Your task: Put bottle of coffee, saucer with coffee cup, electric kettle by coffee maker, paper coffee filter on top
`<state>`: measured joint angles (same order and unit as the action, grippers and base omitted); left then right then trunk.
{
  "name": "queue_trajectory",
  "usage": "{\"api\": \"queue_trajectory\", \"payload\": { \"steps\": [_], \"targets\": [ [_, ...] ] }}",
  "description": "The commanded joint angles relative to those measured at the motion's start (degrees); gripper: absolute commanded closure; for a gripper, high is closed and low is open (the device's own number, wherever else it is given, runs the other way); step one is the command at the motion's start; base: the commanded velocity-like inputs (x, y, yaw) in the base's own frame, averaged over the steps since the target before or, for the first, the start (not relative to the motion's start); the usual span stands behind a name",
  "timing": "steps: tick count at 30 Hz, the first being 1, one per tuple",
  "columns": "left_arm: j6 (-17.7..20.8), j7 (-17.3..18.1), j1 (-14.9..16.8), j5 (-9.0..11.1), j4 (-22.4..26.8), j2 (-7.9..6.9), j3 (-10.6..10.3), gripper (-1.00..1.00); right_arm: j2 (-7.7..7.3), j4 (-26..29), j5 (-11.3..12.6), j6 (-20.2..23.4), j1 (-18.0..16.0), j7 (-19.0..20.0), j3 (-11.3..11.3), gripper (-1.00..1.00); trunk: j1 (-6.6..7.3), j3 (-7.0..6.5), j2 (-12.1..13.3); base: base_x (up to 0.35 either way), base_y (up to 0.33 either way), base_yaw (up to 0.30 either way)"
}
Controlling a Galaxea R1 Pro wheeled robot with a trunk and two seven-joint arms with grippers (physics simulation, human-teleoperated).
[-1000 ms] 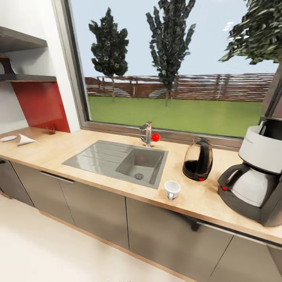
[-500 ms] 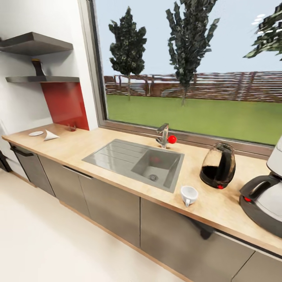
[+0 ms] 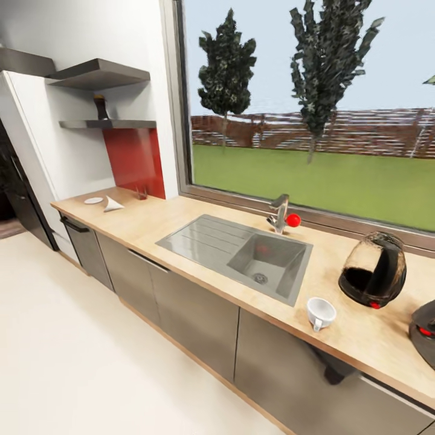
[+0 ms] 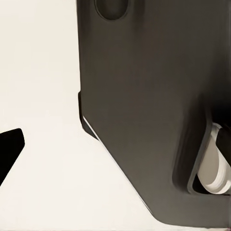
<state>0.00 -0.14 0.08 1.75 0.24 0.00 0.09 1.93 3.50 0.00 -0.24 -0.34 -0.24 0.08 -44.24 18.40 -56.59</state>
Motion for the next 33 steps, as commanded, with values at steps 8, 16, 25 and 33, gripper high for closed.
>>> {"api": "queue_trajectory", "payload": {
  "steps": [8,16,25,33],
  "targets": [
    [0.01,-0.03,0.01,0.18,0.02,-0.05,-0.01,-1.00,0.00,0.02,0.00,-0.03,-0.01,-0.01,0.01,-1.00,1.76,-1.23,3.19,0.000,0.000,0.276],
    [0.00,-0.03,0.01,0.18,0.02,-0.10,-0.01,-1.00,0.00,0.02,0.00,-0.03,-0.01,-0.02,0.01,-1.00,3.52,-2.51,6.40,0.000,0.000,0.276],
    [0.00,-0.03,0.01,0.18,0.02,-0.03,-0.01,-1.00,0.03,0.02,0.00,-0.02,-0.01,-0.02,0.01,-1.00,5.50,-4.00,10.01,0.000,0.000,0.276],
    [0.00,-0.03,0.01,0.18,0.02,-0.07,-0.01,-1.00,0.13,0.02,0.00,-0.02,-0.02,-0.02,0.01,-1.00,7.25,-5.42,13.22,0.000,0.000,0.276]
  ]
}}
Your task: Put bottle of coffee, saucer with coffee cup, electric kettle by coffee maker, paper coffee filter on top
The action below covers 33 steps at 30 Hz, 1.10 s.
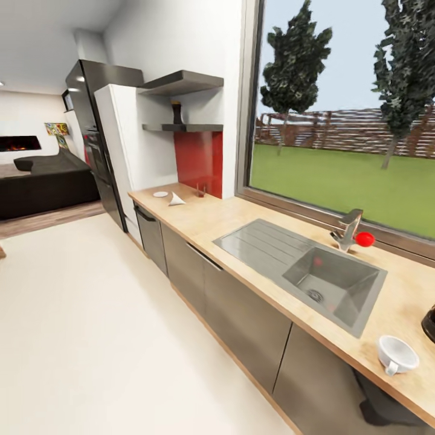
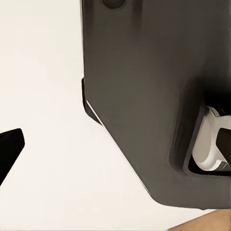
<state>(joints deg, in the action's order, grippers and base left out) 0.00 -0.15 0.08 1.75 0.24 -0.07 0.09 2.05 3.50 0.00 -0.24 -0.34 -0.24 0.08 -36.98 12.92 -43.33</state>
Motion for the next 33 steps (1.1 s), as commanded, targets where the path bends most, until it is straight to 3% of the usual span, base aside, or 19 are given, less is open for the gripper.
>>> {"api": "queue_trajectory", "payload": {
  "steps": [1,17,21,25,33],
  "targets": [
    [0.00,-0.02,0.01,0.18,0.02,-0.01,-0.01,-1.00,0.02,0.02,0.00,-0.03,-0.01,-0.02,0.01,-1.00,0.22,-0.12,0.36,0.000,0.000,0.276],
    [0.00,-0.03,0.01,0.18,0.02,-0.08,0.18,-1.00,0.16,0.02,0.00,-0.03,-0.02,0.00,0.01,-1.00,3.73,-2.99,6.78,0.000,0.000,0.277],
    [0.00,-0.03,0.07,0.18,0.02,-0.38,1.91,-1.00,0.21,0.08,-0.01,-0.03,-0.01,0.05,0.01,-1.00,4.61,-3.71,8.38,0.000,0.000,0.277],
    [-0.07,0.12,0.20,0.11,0.08,-0.77,5.42,-1.00,0.30,1.73,-0.06,0.05,-0.01,-0.01,0.01,-1.00,5.49,-4.43,9.99,0.000,0.000,0.278],
    [-0.17,0.06,1.61,0.10,0.11,-1.14,6.04,-1.00,0.23,3.52,-0.10,0.13,-0.01,0.06,0.01,-1.00,7.24,-5.87,13.20,0.000,0.000,0.279]
  ]
}}
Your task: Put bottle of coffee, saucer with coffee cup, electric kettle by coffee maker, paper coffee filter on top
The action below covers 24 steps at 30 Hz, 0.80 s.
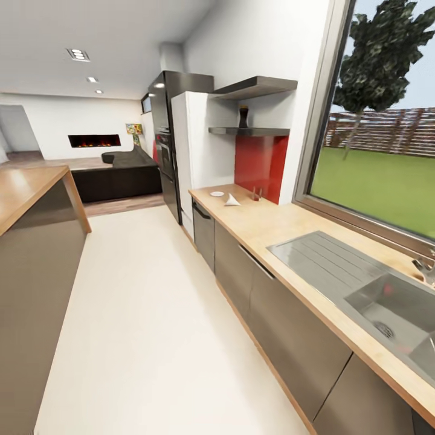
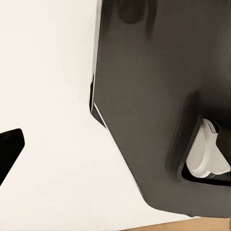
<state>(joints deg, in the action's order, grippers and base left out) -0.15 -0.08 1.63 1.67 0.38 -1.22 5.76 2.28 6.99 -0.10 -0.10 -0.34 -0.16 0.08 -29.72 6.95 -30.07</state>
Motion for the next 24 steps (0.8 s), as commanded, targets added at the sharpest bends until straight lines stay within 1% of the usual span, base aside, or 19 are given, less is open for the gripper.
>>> {"api": "queue_trajectory", "payload": {
  "steps": [1,5,11,13,16,18,19,24],
  "targets": [
    [-0.02,-0.01,0.13,0.17,-0.01,-0.03,0.41,-1.00,0.00,0.07,-0.03,0.03,-0.01,-0.02,0.01,-1.00,0.21,-0.08,0.33,0.000,0.000,0.280],
    [0.09,-0.01,0.41,0.17,1.71,-0.09,0.42,-1.00,-0.03,0.95,-0.04,0.01,-0.03,-0.08,0.01,-1.00,1.08,-0.80,1.93,0.000,0.000,0.280],
    [0.08,-0.01,0.47,0.22,3.39,-0.04,0.46,-1.00,0.01,10.91,0.35,0.00,-0.01,0.00,-0.14,-1.00,2.40,-1.88,4.34,0.000,0.000,0.280],
    [0.07,-0.13,0.52,0.07,4.72,-0.19,0.40,-1.00,0.41,14.14,0.50,-0.04,-0.01,0.24,-0.20,-1.00,2.84,-2.24,5.14,0.000,0.000,0.280],
    [0.12,-0.25,0.55,0.02,5.72,-0.71,0.40,-1.00,0.73,14.78,0.47,-0.06,-0.03,0.31,-0.18,-1.00,3.50,-2.78,6.34,0.000,0.000,0.280],
    [0.16,-0.37,0.56,0.04,6.54,-1.34,0.42,-1.00,0.75,14.86,0.41,-0.07,-0.04,0.32,-0.22,-1.00,3.94,-3.14,7.15,0.000,0.000,0.270],
    [0.20,-0.41,0.56,0.04,6.94,-1.64,0.42,-1.00,0.73,14.74,0.29,-0.03,-0.02,0.30,-0.17,-1.00,3.94,-3.14,7.15,0.000,0.000,0.149],
    [0.12,-0.37,0.49,-0.11,7.23,-1.89,0.35,-1.00,0.66,14.52,-0.08,0.06,-0.01,0.26,0.09,-1.00,3.94,-3.14,7.15,0.000,0.000,0.064]
  ]
}}
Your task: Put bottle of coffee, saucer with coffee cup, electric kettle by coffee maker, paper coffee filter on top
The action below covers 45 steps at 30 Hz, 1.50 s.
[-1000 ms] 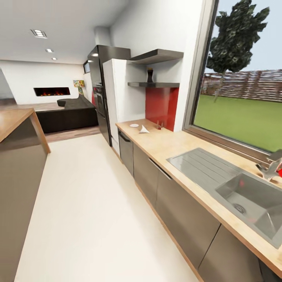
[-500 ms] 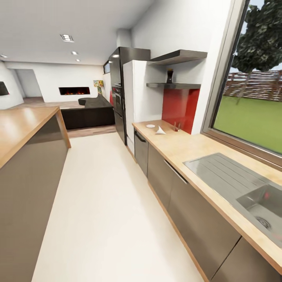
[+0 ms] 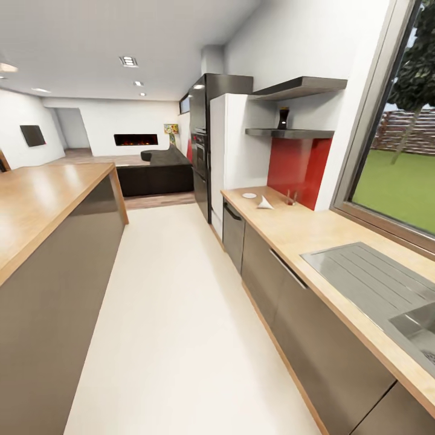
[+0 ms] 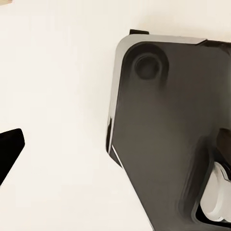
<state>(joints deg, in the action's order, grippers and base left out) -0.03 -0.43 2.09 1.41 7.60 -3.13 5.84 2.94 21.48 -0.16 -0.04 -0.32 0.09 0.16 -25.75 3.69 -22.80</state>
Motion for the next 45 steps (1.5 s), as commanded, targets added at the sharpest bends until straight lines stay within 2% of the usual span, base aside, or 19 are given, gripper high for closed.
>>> {"api": "queue_trajectory", "payload": {
  "steps": [1,6,10,11,34,45],
  "targets": [
    [-0.02,0.02,-0.02,0.08,-0.01,-0.04,0.26,-1.00,-0.06,-0.01,-0.07,0.14,-0.03,0.02,0.02,-1.00,-0.03,0.12,-0.12,0.000,0.000,0.016],
    [-0.09,0.18,-0.57,-0.32,-0.12,-0.20,-0.19,-1.00,-0.26,-1.18,-0.14,0.45,-0.03,0.08,0.09,-1.00,-0.03,0.12,-0.12,0.000,0.000,0.006],
    [-0.13,0.32,-0.76,-0.40,-0.17,-0.38,-0.38,-1.00,0.56,-7.90,0.19,0.00,-0.03,0.25,0.05,-1.00,-0.03,0.12,-0.12,0.037,0.034,0.000],
    [-0.14,0.33,-0.76,-0.41,-0.16,-0.38,-0.35,-1.00,0.63,-8.15,0.21,-0.02,-0.03,0.25,0.04,-1.00,-0.03,0.12,-0.12,0.179,0.169,0.000],
    [-0.15,0.32,-0.69,-0.39,0.13,-0.32,-0.26,-1.00,0.24,-7.81,0.40,-0.04,-0.03,0.13,-0.49,-1.00,-0.03,0.12,-0.12,0.269,0.204,0.000],
    [-0.11,0.49,-0.69,-0.44,0.13,-0.24,-0.30,-1.00,0.22,-7.77,0.33,-0.04,-0.03,0.25,-0.42,-1.00,-0.03,0.12,-0.12,0.316,0.097,-0.027]
  ]
}}
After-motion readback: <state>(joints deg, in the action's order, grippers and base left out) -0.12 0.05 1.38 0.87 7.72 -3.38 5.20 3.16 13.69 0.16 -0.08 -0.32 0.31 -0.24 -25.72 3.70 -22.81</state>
